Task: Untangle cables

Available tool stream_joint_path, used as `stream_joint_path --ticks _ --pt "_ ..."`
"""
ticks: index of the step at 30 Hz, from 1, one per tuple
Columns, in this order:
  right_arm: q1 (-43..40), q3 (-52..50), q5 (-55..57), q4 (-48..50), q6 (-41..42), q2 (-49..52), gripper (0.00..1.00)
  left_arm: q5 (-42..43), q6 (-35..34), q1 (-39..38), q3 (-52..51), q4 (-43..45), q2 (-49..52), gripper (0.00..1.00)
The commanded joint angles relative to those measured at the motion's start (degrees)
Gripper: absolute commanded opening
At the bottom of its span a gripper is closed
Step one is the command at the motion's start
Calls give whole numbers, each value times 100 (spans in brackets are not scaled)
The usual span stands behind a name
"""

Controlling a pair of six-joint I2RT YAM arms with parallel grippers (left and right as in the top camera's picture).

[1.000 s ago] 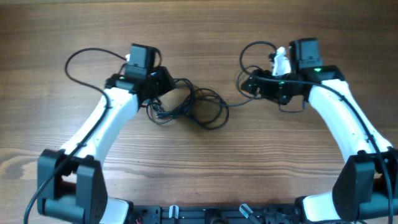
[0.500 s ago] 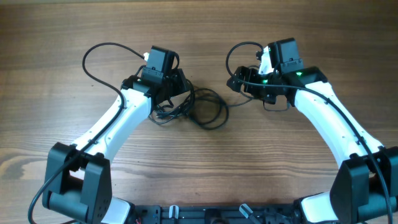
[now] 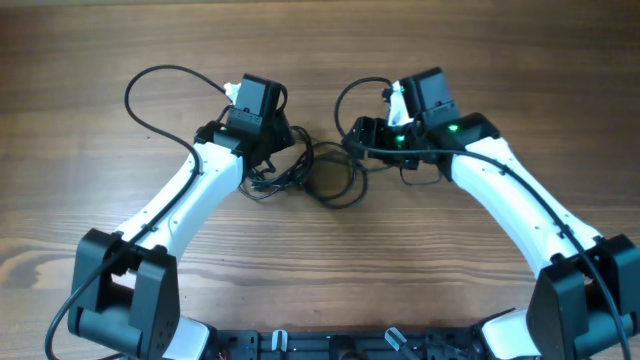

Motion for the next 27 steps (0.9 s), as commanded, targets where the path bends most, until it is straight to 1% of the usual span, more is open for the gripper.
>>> stream_joint_path --ticks 1,3,5,7,8,9,10,11,14,17,18,19,20,22,24,26,27 --pt "330 -26 74 190 11 31 70 -247 -22 188 46 -52 76 4" --pt "498 -26 114 369 22 31 56 -240 -24 299 46 -79 76 4" --pt "675 -26 319 549 68 31 38 -149 -26 428 46 -120 76 4" --pt "852 -26 671 675 212 31 22 125 -52 584 46 -144 76 4" --pt "938 -26 857 715 302 31 14 302 -170 688 46 -179 76 4" --pt "1021 -28 1023 754 369 31 8 459 -232 774 46 -199 76 4" --pt "1082 -28 1141 780 428 31 5 584 -273 837 46 -210 76 4" --pt "1167 -28 1272 817 457 33 5 767 -278 918 46 -227 76 4" --pt "1405 -31 1473 975 455 81 4 1307 -278 1178 46 -271 76 4" --pt "1547 -31 1471 1117 518 238 6 1471 -278 1357 46 -313 76 4" --pt "1582 -31 1471 1145 636 328 11 1471 -278 1405 46 -319 76 4" --pt "1606 -31 1469 1185 758 426 24 1469 -275 1453 46 -330 76 4" --pt "1626 -31 1469 1209 857 509 35 1467 -275 1482 46 -334 76 4" --pt "1661 -31 1469 1285 1093 754 47 1464 -275 1521 46 -339 76 4" --pt "1685 -31 1464 1405 1207 1027 56 1447 -275 1528 46 -339 76 4" --pt "1685 -31 1414 1530 1207 1296 62 1447 -275 1528 46 -339 79 5" --pt "1685 -31 1399 1580 1207 1390 63 1447 -275 1526 46 -339 76 5"
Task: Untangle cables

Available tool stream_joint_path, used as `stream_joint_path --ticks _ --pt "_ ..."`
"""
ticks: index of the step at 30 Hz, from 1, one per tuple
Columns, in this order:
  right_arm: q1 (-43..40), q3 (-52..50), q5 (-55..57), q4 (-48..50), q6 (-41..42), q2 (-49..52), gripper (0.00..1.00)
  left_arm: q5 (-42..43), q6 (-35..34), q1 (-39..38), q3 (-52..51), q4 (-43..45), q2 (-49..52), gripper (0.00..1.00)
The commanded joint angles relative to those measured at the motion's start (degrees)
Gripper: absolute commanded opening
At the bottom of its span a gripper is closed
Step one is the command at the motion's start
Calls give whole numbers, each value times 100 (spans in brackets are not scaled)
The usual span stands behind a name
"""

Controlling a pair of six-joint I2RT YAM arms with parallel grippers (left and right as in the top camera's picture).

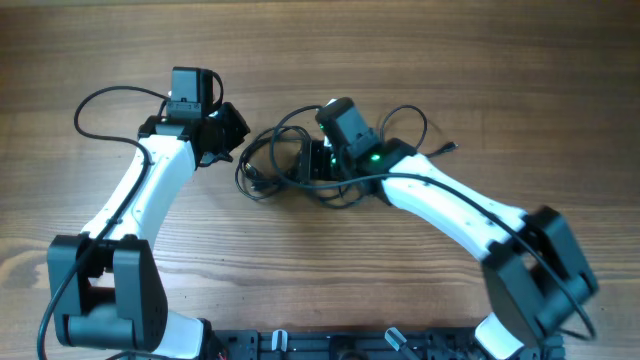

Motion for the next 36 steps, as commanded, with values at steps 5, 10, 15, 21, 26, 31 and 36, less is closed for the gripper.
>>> stream_joint_path --ticks 5,10,15,21,26,31,36 --pt "28 -22 11 289 232 868 51 98 -52 26 46 -4 76 6" --pt "28 -22 83 308 225 944 17 98 -52 26 46 -4 76 7" --pt "28 -22 81 363 81 944 4 72 -52 26 46 -4 76 9" --pt "28 -22 74 656 -1088 944 4 55 -50 26 46 -4 76 12" --pt "28 -22 76 669 -1145 944 17 55 -52 26 46 -4 76 13" --pt "28 -22 81 673 -909 944 57 55 -52 26 46 -4 76 14" --pt "37 -22 76 605 -245 946 57 55 -52 26 46 -4 76 14"
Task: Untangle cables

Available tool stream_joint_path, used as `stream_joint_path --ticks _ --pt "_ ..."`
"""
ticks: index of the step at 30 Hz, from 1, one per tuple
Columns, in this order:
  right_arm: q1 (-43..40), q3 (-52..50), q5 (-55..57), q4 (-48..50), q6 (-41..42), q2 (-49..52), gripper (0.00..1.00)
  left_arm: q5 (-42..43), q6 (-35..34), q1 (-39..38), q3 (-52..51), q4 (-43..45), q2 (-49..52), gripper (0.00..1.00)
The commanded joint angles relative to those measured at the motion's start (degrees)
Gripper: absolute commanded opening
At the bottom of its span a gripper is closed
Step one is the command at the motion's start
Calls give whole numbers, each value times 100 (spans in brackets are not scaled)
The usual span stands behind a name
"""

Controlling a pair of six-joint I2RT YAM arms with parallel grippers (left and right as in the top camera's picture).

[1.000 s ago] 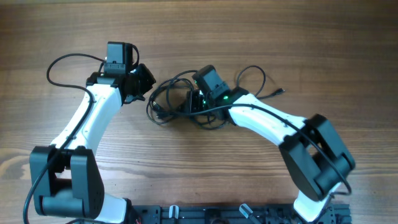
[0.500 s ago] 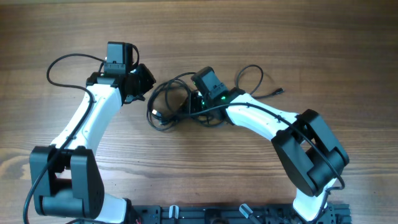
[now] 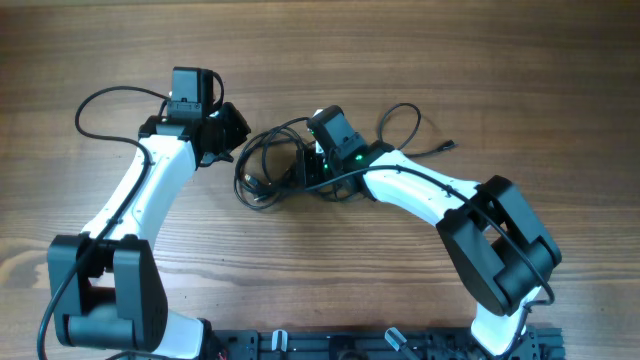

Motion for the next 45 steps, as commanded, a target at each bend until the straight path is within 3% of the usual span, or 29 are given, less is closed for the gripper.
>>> stream_joint_path --ticks 1,4,12,15,19,25,31,36,45 --pt "42 -22 76 -74 627 79 54 24 -28 26 46 -2 76 14" --pt "103 -24 74 -146 723 79 46 24 -31 26 46 -2 79 14" --pt "334 -26 81 -96 726 79 36 24 -31 26 46 -2 76 15" --pt "352 -26 79 -98 852 79 25 24 -31 26 46 -2 76 14" --pt "354 -26 83 -142 848 79 4 24 -28 26 46 -2 76 14" --pt "334 11 229 -181 748 9 4 24 -28 26 46 -4 76 14" --pt "264 494 35 -835 656 -557 5 24 -31 26 46 -2 76 14" --pt "339 553 -468 -525 686 -688 5 24 -31 26 46 -2 76 14" --pt "614 542 -170 -459 619 -378 4 -11 -28 26 46 -4 76 14"
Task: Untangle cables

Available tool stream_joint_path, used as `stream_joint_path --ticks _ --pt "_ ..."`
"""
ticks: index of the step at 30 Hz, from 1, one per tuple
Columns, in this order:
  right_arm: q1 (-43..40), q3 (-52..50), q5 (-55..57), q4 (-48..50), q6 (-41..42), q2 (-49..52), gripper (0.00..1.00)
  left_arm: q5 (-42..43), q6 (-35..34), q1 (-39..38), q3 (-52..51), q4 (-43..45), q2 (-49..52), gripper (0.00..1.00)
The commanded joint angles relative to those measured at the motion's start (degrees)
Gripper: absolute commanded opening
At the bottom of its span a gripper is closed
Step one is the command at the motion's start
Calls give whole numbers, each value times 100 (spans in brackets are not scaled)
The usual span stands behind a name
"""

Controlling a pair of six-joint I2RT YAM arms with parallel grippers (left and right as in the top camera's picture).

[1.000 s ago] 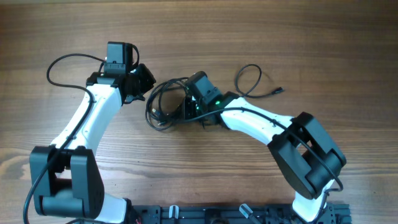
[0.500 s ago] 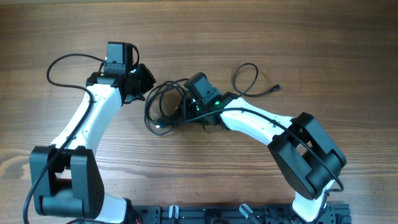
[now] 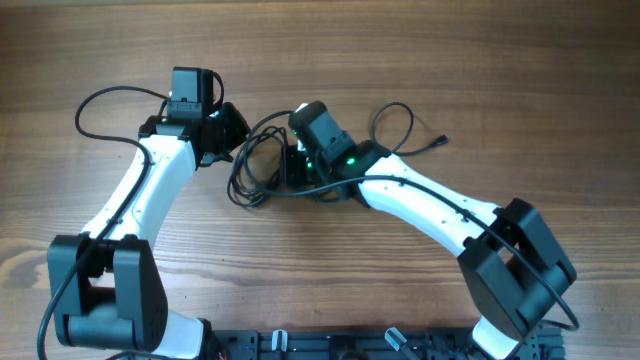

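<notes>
A tangle of thin black cables (image 3: 258, 168) lies on the wooden table (image 3: 420, 50) between the two arms. One loop (image 3: 395, 118) and a loose plug end (image 3: 441, 140) trail out to the right. My left gripper (image 3: 228, 135) sits at the tangle's upper left edge, and a strand runs straight from its fingertips into the bundle, so it looks shut on that strand. My right gripper (image 3: 293, 166) is pressed into the right side of the tangle. Its fingers are hidden under the wrist and the cables.
The left arm's own camera lead (image 3: 100, 105) loops out to the far left. The right arm's white link (image 3: 430, 205) stretches across the table's middle right. The arm bases and a black rail (image 3: 330, 345) line the near edge.
My right gripper has moved a little to the left, and the tangle and its trailing plug end have shifted left with it. The left arm has not moved.
Both grippers first stood at the tangle near the table's centre. Then the left gripper was further left with a strand stretched from it, and the right gripper had come into the bundle. Since then the right gripper and bundle have shifted left, towards the left gripper.
</notes>
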Motion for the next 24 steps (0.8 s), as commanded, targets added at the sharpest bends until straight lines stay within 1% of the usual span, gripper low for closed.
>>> stream_joint_path --ticks 1,3,4,6,7,10,14,17,21,24 --pt "98 87 81 -13 -273 195 4 -39 -28 26 46 -4 76 14" --pt "59 94 216 -140 -581 181 4 -92 -28 26 46 -13 76 14" --pt "9 116 238 -254 -592 155 4 -107 -28 26 46 -22 76 14" --pt "-155 295 229 -719 -551 105 4 -105 -31 26 46 -22 76 14" --pt "-289 522 229 -1165 -555 72 4 -105 -31 26 46 -22 76 14" --pt "-496 848 103 -1694 -601 28 4 -105 -31 26 46 -20 76 14" --pt "-627 914 -363 -1714 -802 26 4 -105 -31 26 46 -20 76 14" --pt "-632 914 -282 -1731 -1012 26 4 -105 -31 26 46 -20 79 14" --pt "-638 914 170 -1729 -1303 31 4 -105 -31 26 46 -20 76 14" --pt "-654 914 83 -1825 -1604 31 5 -105 -31 26 46 -22 76 14"
